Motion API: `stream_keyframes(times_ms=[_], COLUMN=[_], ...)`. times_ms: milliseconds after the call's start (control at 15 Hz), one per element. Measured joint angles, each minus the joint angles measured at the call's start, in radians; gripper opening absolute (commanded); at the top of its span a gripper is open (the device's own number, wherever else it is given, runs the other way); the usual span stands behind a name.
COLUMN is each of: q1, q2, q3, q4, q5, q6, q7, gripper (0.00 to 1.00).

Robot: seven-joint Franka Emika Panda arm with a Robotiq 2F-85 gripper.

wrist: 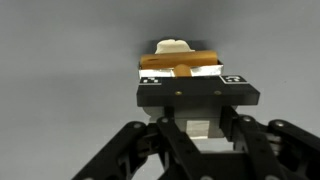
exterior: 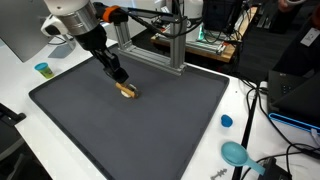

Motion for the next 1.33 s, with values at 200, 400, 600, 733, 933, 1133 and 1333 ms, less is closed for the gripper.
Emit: stream_keyframes(times_ms=[200,400,600,733,933,1133,1333], q1=[-0.003,-0.015,-0.032,-0.042,-0.050,-0.050,-0.045], q2=[0.032,0.050,0.070,0.094,0.122,0.121,0.049], q3=[0.000,0.000,0.000,0.000,0.000,0.000,0.006], q4=[0.051,0.082,0.119,0.142,0.182,0.192,0.181], q5=[0.011,0.034,0.063,0.078,0.087,0.087,0.072], q6=[-0.024,-0.027,-0.024,0.011,0.034,0.068,0.053], q7=[0.000,0.001,0.001,0.002,0.006,-0.001,-0.126], gripper=[0.21,0.21,0.21,0.21,0.21,0.21,0.21])
